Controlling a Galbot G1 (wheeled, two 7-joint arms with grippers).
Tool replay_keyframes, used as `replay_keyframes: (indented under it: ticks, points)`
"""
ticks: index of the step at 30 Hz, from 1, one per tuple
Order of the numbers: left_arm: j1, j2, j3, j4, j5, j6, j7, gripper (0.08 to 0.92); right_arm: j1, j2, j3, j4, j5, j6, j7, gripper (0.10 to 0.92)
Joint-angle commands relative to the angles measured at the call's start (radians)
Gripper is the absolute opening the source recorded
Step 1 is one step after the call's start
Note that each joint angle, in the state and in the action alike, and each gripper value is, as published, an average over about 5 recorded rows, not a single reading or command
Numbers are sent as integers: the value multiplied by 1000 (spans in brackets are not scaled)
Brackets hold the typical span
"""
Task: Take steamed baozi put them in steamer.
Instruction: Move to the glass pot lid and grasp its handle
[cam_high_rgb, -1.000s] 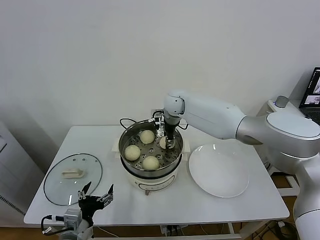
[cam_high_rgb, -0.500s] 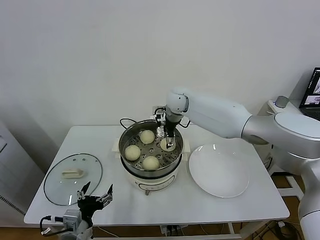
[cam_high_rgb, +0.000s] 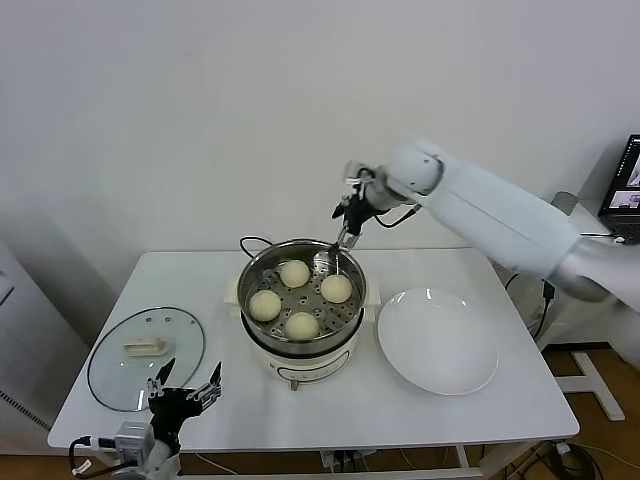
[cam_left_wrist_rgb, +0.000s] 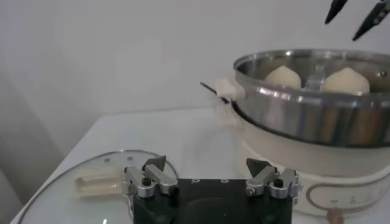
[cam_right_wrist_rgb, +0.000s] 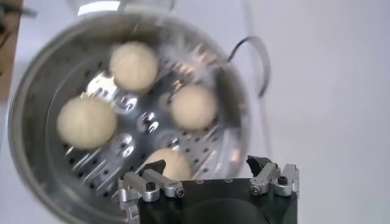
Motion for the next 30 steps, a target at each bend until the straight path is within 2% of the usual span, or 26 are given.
replay_keyframes:
  ticks: [1,6,9,15,20,23,27,30]
  points:
    - [1,-49,9,-35,-74,-76,-37,823,-526,-140,710,203,163,208,434,823]
    - [-49,-49,13,-32,-18,-75,-80,823,-879,-18,1123,277,115,305,502,823]
    - [-83,-48,7,-15,37,-74,-71,823,-1044,82,1280,310,99,364,543,823]
    - [-125,17,-12,18,56,-85,-60,823,-1337,256,1376,391,113,482,656,823]
    - [-181,55,-45,66,118,-93,-57,823,-1505,316,1378,459,138,506,732,823]
    - [-220,90,-71,118,315,-114,-53,823,-1558,307,1365,470,153,501,761,823]
    - [-265,169,-98,219,805,-189,-72,823,-1585,288,1357,471,160,499,767,823]
    - [-291,280,-88,332,1079,-253,-198,823,-1587,276,1348,468,164,499,765,823]
